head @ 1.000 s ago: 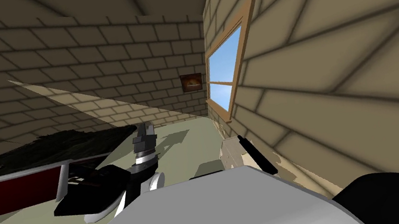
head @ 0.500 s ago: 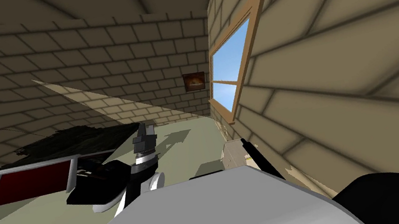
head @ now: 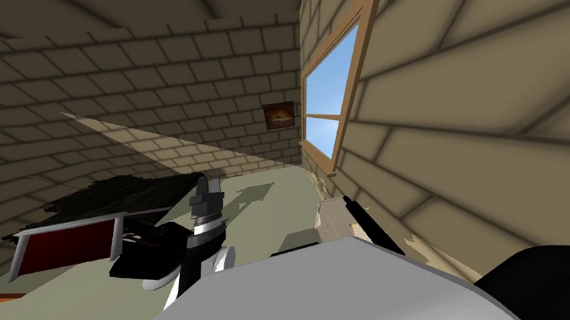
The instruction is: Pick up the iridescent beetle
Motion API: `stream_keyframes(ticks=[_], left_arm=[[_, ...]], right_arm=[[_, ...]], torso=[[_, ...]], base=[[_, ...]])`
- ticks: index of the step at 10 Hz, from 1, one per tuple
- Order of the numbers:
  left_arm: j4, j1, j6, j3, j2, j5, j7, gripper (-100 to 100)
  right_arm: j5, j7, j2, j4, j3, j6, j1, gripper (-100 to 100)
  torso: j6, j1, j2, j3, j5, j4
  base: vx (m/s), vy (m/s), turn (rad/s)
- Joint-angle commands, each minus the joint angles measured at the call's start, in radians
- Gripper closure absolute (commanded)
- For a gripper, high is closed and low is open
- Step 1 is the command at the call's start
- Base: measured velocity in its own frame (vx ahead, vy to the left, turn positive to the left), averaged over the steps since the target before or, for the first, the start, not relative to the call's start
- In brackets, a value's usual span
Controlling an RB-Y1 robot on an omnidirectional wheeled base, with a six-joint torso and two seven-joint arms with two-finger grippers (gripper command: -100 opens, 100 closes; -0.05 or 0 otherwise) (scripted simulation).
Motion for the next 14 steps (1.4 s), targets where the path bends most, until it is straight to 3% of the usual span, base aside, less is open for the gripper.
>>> stream_keyframes(ticks=[1,2,6,7,8,12,13,14], left_arm=[[0.0,0.0,0.0,0.0,0.0,0.0,0.0,0],[0.0,0.0,0.0,0.0,0.0,0.0,0.0,0],[0.0,0.0,0.0,0.0,0.0,0.0,0.0,0],[0.0,0.0,0.0,0.0,0.0,0.0,0.0,0],[0.0,0.0,0.0,0.0,0.0,0.0,0.0,0],[0.0,0.0,0.0,0.0,0.0,0.0,0.0,0],[0.0,0.0,0.0,0.0,0.0,0.0,0.0,0],[0.0,0.0,0.0,0.0,0.0,0.0,0.0,0]], right_arm=[[0.0,0.0,0.0,0.0,0.0,0.0,0.0,-100],[0.001,-0.003,0.001,-0.001,0.001,-0.002,-0.002,100],[0.0,-0.003,0.001,-0.001,0.001,-0.001,-0.002,100],[0.0,-0.004,0.001,-0.001,0.001,0.0,-0.002,0],[-0.015,0.013,-0.005,-0.005,-0.003,0.021,0.026,100],[-0.042,0.031,-0.01,-0.036,-0.004,0.065,0.09,100],[-0.031,0.015,-0.006,-0.045,0.002,0.048,0.082,100],[-0.031,0.016,-0.005,-0.047,0.002,0.05,0.085,0]], torso=[[0.0,0.0,0.0,0.0,0.0,0.0],[0.001,-0.001,-0.002,-0.001,0.0,-0.001],[0.001,-0.001,-0.004,-0.003,0.0,-0.002],[0.0,-0.001,-0.005,-0.003,-0.001,-0.002],[0.0,-0.001,-0.005,-0.003,-0.001,-0.002],[0.001,0.0,-0.008,-0.006,0.0,-0.003],[0.001,0.0,-0.008,-0.006,0.0,-0.003],[0.0,0.0,-0.007,-0.005,0.0,-0.003]], base=[[-0.023,-0.007,0.016],[0.0,0.0,0.0],[0.0,0.0,0.0],[0.0,0.0,0.0],[0.044,0.004,-0.067],[0.062,0.011,-0.044],[0.023,0.006,-0.017],[0.0,0.0,0.0]])
